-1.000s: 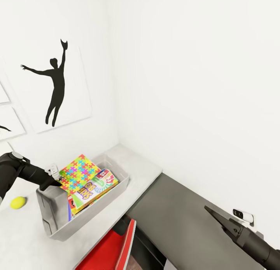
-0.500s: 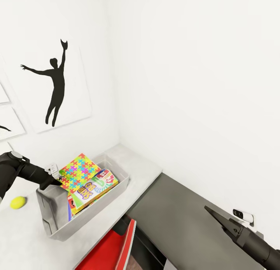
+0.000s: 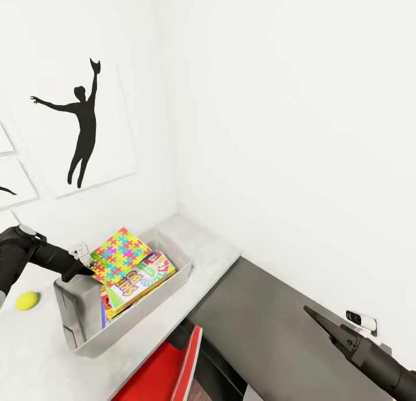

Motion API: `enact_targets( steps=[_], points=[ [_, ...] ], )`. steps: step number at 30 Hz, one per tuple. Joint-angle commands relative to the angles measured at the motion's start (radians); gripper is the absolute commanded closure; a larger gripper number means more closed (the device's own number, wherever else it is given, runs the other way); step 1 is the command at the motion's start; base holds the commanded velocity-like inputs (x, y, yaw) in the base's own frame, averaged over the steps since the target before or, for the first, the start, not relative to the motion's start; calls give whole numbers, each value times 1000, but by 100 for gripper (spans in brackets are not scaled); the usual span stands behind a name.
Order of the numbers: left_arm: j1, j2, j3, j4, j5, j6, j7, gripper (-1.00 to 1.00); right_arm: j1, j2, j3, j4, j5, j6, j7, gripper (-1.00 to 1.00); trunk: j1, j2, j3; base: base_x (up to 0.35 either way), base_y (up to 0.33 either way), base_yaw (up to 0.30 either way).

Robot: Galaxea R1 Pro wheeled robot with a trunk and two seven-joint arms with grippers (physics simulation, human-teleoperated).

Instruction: Put all the toys in the child's room - the three board games (two on the bed and one on the table), the two jigsaw puzzles on the table, and the tennis ball on the table - inside the toy box on the table in the child's room.

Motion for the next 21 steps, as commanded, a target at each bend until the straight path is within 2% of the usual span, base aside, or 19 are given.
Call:
enact_targets(
  steps=[1,8,11,12,15,19,21],
  points=[
    [-1,-1,2,-1,-7,11,-7,100,0,0,0,-1,-6,7,-1,-100,1,-2,-2,0,0,0],
    [1,-2,-1,-1,-2,10,-7,100,0,0,-1,-1,-6,7,-1,-100,1,-2,-2,0,0,0],
    [2,-2,-1,-1,46,9,-7,100,0,0,-1,-1,-6,7,-1,-100,1,-2,-2,0,0,0],
    [3,-2,-4,-1,79,9,-7,100,0,0,-1,-1,-6,7,-1,-100,1,-2,-2,0,0,0],
    [3,-1,-18,-1,134,9,-7,100,0,-1,-1,-1,-6,7,-1,-100,1,-2,-2,0,0,0],
    [3,-1,-52,-1,172,10,-7,100,0,0,-1,-1,-6,7,-1,-100,1,-2,-2,0,0,0],
    [3,-1,-58,-1,177,11,-7,100,0,-1,-1,-1,-6,7,-1,-100,1,-2,-2,0,0,0]
  ],
)
